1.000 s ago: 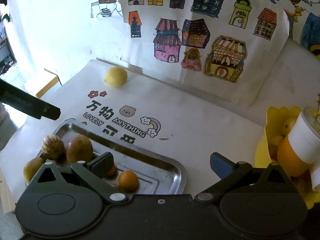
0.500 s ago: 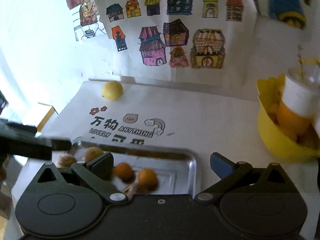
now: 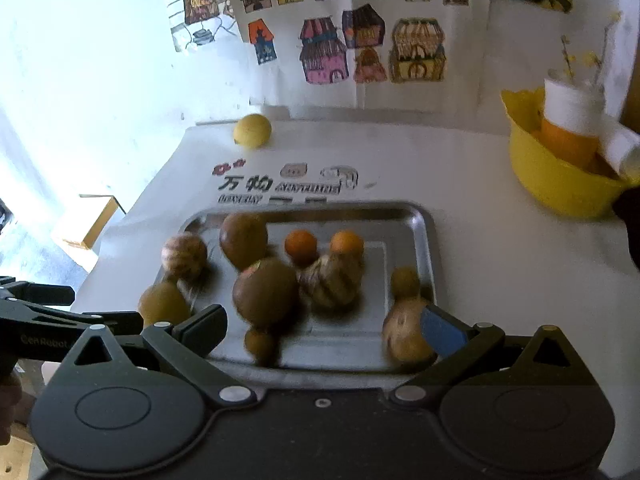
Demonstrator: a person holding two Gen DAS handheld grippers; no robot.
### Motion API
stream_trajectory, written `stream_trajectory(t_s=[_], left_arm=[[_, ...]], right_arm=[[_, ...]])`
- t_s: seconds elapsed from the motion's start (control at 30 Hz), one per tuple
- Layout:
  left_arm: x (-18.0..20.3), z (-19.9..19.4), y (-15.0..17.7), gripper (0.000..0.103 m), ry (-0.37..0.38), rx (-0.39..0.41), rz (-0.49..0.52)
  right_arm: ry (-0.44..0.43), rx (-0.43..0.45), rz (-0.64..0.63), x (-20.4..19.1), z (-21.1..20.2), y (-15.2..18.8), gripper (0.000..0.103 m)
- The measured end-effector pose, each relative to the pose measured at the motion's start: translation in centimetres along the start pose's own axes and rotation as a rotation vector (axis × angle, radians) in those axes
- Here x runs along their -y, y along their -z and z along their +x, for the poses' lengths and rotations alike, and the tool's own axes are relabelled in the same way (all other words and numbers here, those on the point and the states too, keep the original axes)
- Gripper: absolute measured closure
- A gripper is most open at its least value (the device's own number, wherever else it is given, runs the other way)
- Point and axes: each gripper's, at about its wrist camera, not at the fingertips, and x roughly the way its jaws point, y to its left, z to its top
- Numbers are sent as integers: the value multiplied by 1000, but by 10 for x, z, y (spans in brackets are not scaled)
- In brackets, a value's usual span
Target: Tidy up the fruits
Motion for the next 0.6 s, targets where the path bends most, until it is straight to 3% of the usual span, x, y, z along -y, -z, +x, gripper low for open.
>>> stream_trajectory(t_s=[0.3,0.6], left_arm=[[-6,-6,25,1,31,-22,-22],[-9,-5,35,0,46,-45,-48]], right_arm=[[5,-58,24,-7,-1,27,1],[3,-88,27,-6,3,32,1]])
